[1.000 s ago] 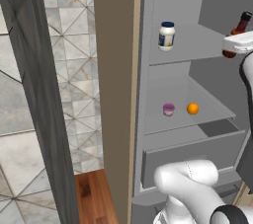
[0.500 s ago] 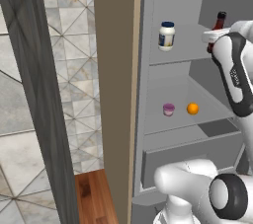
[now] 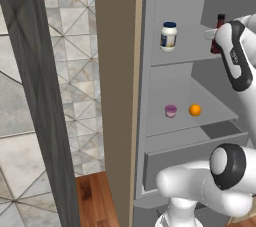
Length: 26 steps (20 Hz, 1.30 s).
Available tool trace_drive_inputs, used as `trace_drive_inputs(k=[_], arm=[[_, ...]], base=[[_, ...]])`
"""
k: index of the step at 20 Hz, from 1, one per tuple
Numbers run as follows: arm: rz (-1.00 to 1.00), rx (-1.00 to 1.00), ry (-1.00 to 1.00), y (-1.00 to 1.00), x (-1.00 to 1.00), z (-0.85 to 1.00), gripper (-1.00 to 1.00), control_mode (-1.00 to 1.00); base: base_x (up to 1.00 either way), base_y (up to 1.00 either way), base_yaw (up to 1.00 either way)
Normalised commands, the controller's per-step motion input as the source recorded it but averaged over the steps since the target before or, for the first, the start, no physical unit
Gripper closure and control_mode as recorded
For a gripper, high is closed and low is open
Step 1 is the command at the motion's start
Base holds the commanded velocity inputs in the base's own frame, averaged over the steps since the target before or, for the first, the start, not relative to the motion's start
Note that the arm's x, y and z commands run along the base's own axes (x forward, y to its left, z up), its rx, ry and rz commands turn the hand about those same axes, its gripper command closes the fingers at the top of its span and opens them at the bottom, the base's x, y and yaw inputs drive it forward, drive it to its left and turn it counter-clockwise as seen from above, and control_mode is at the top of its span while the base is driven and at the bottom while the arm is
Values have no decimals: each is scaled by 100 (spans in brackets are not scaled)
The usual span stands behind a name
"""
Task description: Place the mayonnaise and condiment bottle from the counter to the top shelf of the fridge. If the existing items in the fridge are on the top shelf, move them to other shelves.
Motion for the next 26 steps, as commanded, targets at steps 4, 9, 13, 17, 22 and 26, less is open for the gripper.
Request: trace_drive_inputs(k=[4, 9, 13, 17, 22, 26], arm=[[0, 5, 0, -19, 41, -28, 100, -100], [0, 5, 0, -9, 30, -54, 100, -100], [0, 5, -1, -2, 38, -37, 100, -100], [0, 4, 0, 0, 59, -5, 100, -100], [-1, 0, 0, 1, 59, -7, 100, -100], [0, 0, -1, 2, 38, -52, 100, -100]], base=[[0, 0, 0], [0, 0, 0], [0, 0, 0], [0, 0, 0], [0, 0, 0], [0, 0, 0]])
